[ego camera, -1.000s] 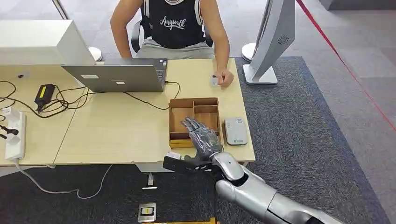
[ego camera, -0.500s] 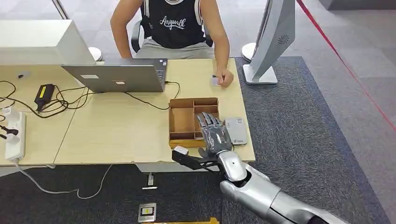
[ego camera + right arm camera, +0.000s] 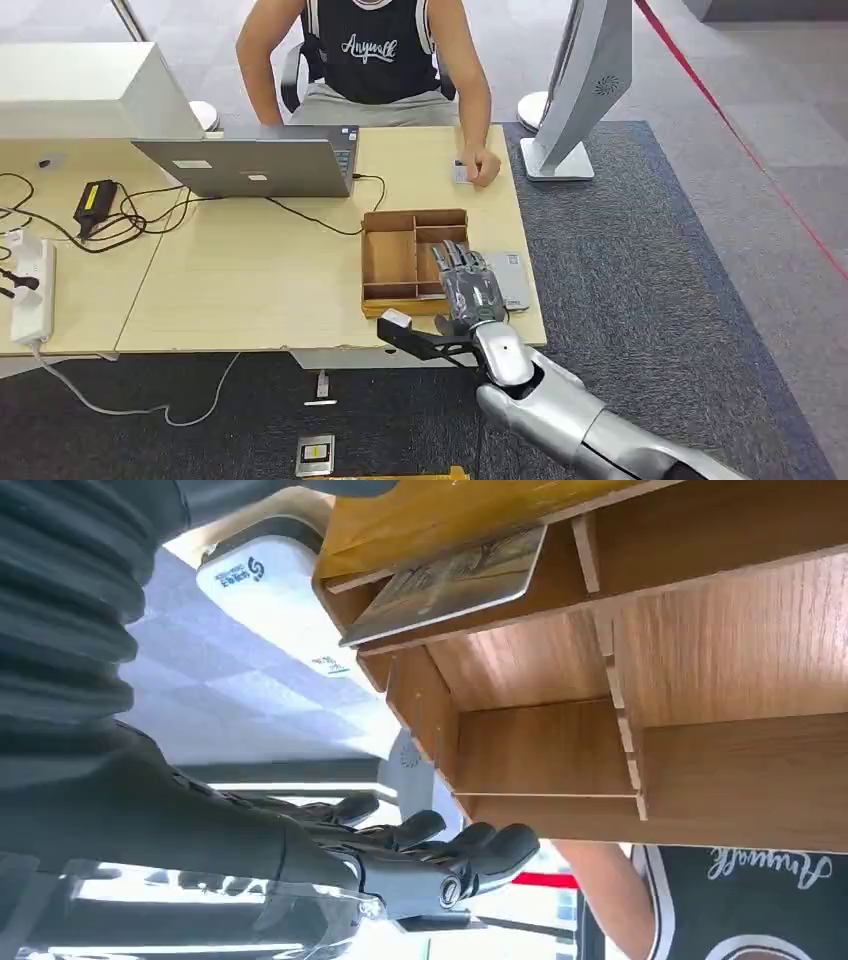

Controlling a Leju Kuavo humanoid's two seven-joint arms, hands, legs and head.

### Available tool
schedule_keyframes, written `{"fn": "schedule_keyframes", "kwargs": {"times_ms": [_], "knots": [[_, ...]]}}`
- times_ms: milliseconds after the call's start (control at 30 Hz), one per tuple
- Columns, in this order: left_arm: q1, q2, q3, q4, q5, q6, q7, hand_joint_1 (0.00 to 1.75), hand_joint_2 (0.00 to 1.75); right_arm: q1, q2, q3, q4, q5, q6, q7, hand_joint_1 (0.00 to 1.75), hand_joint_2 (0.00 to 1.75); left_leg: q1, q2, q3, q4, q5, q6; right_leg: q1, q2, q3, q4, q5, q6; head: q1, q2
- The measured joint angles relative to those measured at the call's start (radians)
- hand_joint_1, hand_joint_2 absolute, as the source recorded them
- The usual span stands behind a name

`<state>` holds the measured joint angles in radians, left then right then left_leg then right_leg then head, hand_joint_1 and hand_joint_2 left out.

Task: Pass the card to the sensor for recognition and then transmit it.

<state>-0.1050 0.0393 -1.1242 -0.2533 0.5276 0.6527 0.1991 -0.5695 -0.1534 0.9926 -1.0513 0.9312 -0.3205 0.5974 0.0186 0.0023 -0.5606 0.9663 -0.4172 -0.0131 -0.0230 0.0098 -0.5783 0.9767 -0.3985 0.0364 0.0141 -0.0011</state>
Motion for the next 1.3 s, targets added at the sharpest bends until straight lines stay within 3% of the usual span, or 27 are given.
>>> {"fn": "schedule_keyframes", "kwargs": {"times_ms": [600, 1300], "knots": [[-0.001, -0.001, 0.0, 0.0, 0.0, 0.0, 0.001, 0.0, 0.0, 0.004, 0.027, -0.005, 0.01, -0.028, 0.014, -0.047, 0.0, 1.75, 0.0, 0.0, 0.0, 0.0, 0.0, 0.0, 0.0, 0.0, 0.0, 0.0, 0.0, 0.0, 0.0, 0.0], [-0.001, -0.002, -0.002, 0.0, -0.001, 0.0, 0.016, 0.0, 0.0, 0.003, 0.046, -0.018, 0.054, -0.043, 0.0, -0.058, 0.0, 1.75, 0.0, 0.0, 0.0, 0.0, 0.0, 0.0, 0.0, 0.0, 0.0, 0.0, 0.0, 0.0, 0.0, 0.0]]}}
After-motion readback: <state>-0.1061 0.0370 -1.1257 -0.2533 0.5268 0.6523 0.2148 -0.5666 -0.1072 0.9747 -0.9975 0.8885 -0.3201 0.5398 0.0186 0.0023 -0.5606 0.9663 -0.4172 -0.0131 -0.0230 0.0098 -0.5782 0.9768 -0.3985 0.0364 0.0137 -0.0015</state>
